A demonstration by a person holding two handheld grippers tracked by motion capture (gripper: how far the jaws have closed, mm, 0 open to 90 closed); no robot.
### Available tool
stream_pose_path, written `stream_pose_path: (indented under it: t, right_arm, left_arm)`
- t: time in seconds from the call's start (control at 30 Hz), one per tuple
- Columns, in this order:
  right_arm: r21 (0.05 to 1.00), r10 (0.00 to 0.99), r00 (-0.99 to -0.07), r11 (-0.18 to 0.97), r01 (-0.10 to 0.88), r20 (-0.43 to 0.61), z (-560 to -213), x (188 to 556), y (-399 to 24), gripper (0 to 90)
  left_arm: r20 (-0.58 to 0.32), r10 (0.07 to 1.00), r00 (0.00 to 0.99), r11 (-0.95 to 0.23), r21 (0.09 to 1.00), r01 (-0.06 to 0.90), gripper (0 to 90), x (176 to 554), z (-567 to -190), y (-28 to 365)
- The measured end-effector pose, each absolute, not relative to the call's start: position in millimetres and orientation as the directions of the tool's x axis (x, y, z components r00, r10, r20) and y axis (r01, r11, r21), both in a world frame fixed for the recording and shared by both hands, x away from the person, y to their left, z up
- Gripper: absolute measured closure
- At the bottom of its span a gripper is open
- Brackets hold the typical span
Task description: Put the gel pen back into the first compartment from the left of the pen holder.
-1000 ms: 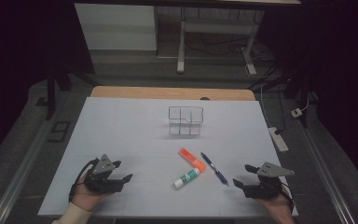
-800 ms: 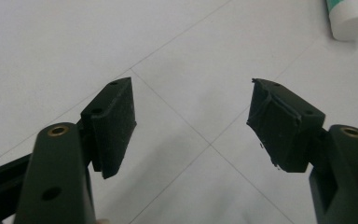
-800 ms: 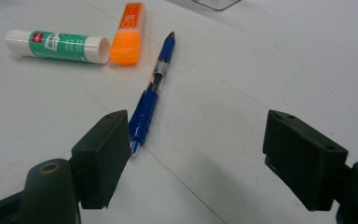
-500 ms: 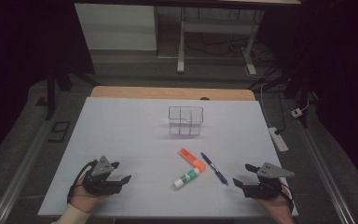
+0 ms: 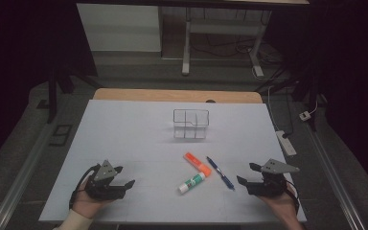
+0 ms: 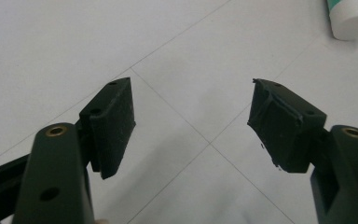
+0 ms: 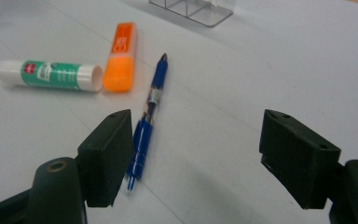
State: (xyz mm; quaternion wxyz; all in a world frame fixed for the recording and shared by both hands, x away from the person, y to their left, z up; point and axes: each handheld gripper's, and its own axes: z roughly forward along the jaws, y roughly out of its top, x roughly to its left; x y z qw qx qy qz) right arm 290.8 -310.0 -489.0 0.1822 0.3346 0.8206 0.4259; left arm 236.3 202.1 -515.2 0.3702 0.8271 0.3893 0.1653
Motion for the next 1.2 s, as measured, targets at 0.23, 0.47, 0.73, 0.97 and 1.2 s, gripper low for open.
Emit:
stream_pose_path:
  t: [0.23,0.47,0.73,0.97,1.2]
  right_arm:
    - [0.815,0.703,-0.711,0.418,0.402,-0.009,-474.8,306.7,-296.0,30.2]
    - [0.803,0.698,-0.716,0.421,0.421,0.009,-468.3,318.4,-283.5,30.1]
    - [0.779,0.686,-0.727,0.449,0.438,0.014,-455.9,326.5,-267.8,29.8]
    - [0.772,0.691,-0.723,0.455,0.443,0.008,-437.7,340.2,-251.1,29.3]
    - [0.760,0.706,-0.708,0.444,0.474,0.029,-425.7,349.8,-241.9,29.6]
  left_arm:
    - [-0.013,0.768,0.640,-0.420,0.745,0.519,30.9,235.8,-514.6,202.4]
    - [-0.011,0.769,0.640,-0.421,0.744,0.519,30.9,236.3,-514.7,202.7]
    - [-0.014,0.764,0.645,-0.423,0.745,0.517,30.9,237.6,-514.3,202.1]
    - [-0.016,0.762,0.647,-0.422,0.746,0.515,30.8,237.6,-513.8,202.1]
    - [-0.015,0.763,0.646,-0.425,0.740,0.521,30.6,238.4,-514.5,201.2]
